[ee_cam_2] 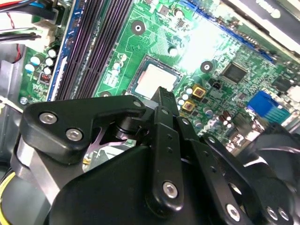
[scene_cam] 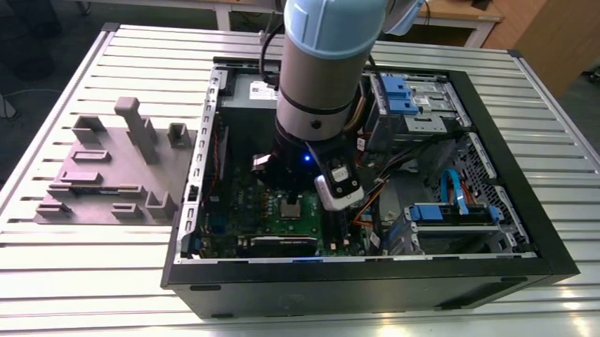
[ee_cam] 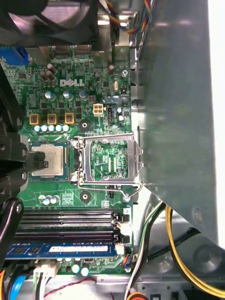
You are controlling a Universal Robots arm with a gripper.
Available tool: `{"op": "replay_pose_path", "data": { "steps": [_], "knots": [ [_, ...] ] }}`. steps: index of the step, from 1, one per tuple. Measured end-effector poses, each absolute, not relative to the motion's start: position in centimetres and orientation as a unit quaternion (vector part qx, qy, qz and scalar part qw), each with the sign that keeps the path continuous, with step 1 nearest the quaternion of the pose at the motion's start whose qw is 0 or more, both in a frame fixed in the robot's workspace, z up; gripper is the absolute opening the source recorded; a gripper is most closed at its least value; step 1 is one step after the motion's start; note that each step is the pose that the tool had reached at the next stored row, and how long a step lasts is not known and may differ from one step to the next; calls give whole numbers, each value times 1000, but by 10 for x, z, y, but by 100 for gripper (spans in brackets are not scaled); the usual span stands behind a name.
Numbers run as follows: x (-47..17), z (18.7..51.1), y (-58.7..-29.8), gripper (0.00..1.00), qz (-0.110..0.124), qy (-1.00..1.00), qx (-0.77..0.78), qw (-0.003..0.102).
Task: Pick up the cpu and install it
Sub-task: 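Close the cpu cover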
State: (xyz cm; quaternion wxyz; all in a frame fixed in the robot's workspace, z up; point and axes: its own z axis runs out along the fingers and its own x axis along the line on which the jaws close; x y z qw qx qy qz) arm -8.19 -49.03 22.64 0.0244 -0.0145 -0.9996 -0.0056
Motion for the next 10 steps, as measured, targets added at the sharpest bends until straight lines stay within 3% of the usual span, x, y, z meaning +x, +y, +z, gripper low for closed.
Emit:
{"op": "replay_pose_path", "data": {
  "steps": [10],
  "knots": [
    [-82,245,-490,11,-6,-1000,-14,24]
  ]
}}
